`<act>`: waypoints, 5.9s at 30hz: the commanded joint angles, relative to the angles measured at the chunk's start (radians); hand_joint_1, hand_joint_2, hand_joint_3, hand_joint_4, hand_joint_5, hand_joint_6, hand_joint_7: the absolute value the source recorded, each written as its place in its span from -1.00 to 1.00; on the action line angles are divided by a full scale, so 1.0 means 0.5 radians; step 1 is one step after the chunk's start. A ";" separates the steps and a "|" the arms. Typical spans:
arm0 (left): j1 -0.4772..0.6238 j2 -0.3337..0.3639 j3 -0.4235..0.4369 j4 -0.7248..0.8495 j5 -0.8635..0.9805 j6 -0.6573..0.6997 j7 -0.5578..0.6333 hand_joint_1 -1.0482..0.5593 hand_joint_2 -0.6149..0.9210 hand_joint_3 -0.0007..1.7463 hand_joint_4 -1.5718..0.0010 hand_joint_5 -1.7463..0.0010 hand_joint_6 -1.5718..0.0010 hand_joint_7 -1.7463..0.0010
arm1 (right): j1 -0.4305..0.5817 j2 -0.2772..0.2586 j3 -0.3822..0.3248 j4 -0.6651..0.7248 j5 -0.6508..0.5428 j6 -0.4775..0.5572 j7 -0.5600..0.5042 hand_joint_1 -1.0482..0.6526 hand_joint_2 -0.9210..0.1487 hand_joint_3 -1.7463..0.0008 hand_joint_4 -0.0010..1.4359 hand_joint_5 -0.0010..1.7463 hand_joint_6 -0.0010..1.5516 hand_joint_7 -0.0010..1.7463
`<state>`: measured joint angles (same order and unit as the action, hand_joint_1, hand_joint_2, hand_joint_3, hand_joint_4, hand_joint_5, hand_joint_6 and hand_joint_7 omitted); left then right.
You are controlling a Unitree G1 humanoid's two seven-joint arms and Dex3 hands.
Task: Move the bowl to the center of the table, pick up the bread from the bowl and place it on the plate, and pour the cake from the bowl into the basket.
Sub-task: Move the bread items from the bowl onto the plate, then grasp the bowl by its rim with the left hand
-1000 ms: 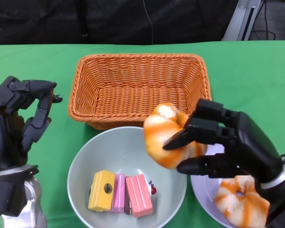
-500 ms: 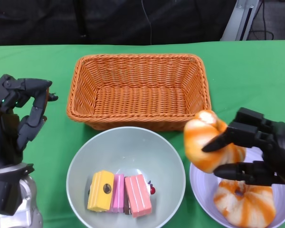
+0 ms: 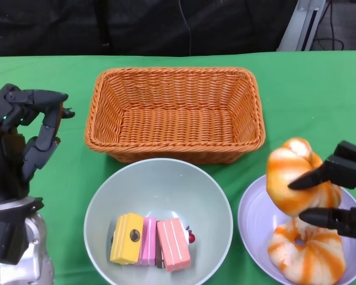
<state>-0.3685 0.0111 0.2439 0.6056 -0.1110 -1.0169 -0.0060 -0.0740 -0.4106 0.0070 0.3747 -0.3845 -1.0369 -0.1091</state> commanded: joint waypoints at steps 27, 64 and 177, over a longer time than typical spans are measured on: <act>0.114 0.003 -0.016 -0.233 0.079 0.101 0.112 0.16 0.98 -0.52 0.05 -0.62 -0.06 -0.20 | -0.072 -0.082 0.055 0.356 0.025 0.174 0.186 0.07 -0.95 0.95 -0.02 0.76 0.06 0.03; 0.142 0.007 -0.073 -0.233 0.078 0.094 0.112 0.13 0.99 -0.56 0.04 -0.58 -0.07 -0.16 | -0.388 -0.111 0.266 0.850 0.046 0.322 0.418 0.07 -1.00 0.97 -0.01 0.45 0.31 -0.83; 0.029 1.750 -1.348 -0.078 3.446 -0.285 2.924 -0.15 1.00 -0.93 0.15 0.97 0.21 0.96 | -0.410 0.172 -0.042 0.999 0.469 -0.160 0.010 -0.55 -1.00 0.81 -0.34 -0.83 -0.41 -0.99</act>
<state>-0.3307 0.8458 -0.3780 0.5535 1.6011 -1.1842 1.4044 -0.2905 -0.3221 0.0032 0.8808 -0.1787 -1.1247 -0.1144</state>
